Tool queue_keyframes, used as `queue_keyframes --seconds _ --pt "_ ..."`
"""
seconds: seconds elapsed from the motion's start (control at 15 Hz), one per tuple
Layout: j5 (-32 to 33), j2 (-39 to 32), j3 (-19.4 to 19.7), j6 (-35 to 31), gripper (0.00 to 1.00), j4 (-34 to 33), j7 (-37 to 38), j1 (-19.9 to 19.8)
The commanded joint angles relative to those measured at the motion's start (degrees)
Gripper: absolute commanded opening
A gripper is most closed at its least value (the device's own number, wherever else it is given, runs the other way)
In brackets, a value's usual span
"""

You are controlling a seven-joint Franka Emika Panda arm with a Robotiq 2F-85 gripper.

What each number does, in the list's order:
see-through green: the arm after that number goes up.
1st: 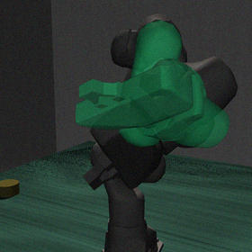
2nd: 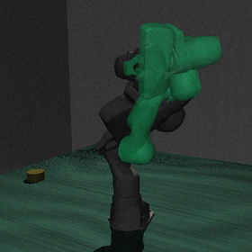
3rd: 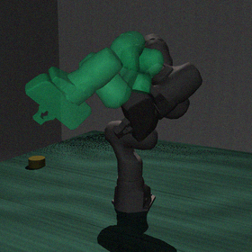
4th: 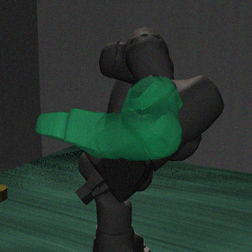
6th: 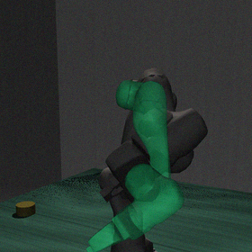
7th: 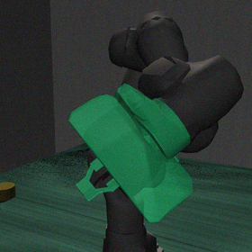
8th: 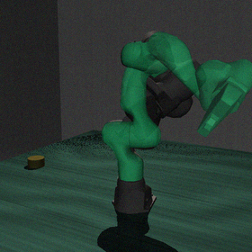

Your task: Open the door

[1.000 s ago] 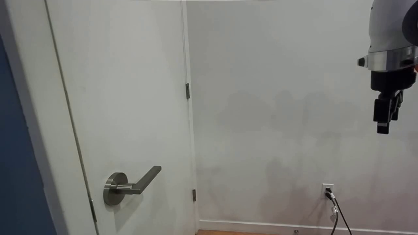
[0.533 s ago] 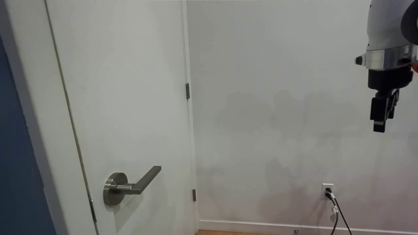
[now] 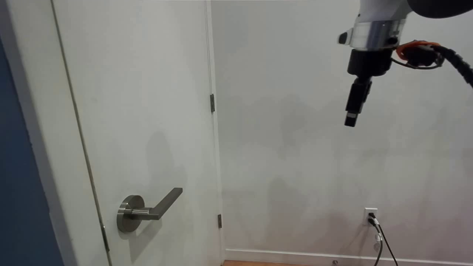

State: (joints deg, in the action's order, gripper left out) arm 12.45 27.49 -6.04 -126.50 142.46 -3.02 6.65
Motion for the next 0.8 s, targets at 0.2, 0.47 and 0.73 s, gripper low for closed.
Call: queue_keyframes --seconds 0.2,0.47,0.73 --pt "-2.6 -15.4 -4.5 -9.1 1.00 -12.6 -4.1 5.5" --pt "-1.1 -14.7 -5.1 -8.7 1.00 -11.5 -2.2 5.1" --pt "-1.5 -15.8 -4.4 -11.0 1.00 -11.2 -3.0 4.9"
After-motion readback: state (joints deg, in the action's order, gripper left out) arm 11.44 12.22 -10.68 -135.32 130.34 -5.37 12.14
